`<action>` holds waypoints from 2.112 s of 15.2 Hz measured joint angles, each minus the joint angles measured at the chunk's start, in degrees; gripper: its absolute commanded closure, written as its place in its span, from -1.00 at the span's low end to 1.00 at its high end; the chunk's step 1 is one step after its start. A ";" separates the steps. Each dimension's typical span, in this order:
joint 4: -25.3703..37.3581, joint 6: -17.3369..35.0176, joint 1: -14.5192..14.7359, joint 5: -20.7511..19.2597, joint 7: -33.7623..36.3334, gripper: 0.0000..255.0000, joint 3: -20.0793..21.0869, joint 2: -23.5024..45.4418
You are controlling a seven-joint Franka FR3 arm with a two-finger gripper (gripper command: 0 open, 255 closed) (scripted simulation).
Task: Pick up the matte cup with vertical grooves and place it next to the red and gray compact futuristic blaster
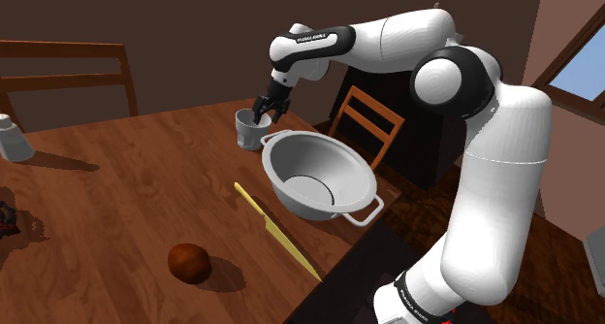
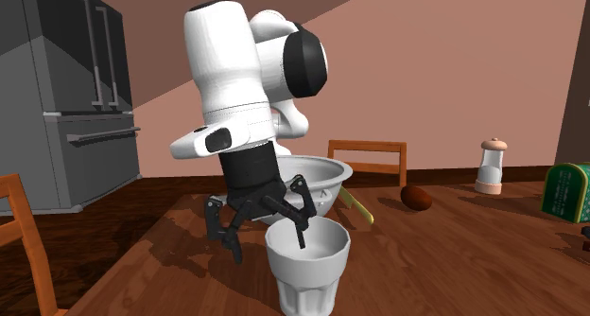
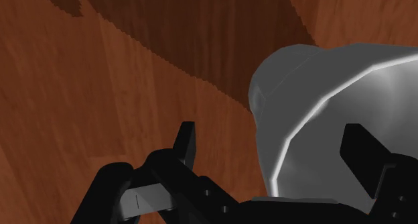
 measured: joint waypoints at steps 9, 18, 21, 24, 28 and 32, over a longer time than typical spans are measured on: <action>0.06 0.04 -0.03 -0.01 0.01 1.00 -0.04 -0.03; 2.01 -3.66 -0.02 -0.54 0.85 1.00 -0.22 -1.72; 3.27 -5.58 0.00 -0.80 1.34 1.00 -0.30 -2.42; 4.35 -7.42 0.02 -1.04 1.82 1.00 -0.37 -3.23; 6.75 -10.17 -0.01 -1.31 2.46 1.00 -0.43 -3.64; 9.15 -12.96 -0.05 -1.56 3.09 1.00 -0.49 -4.10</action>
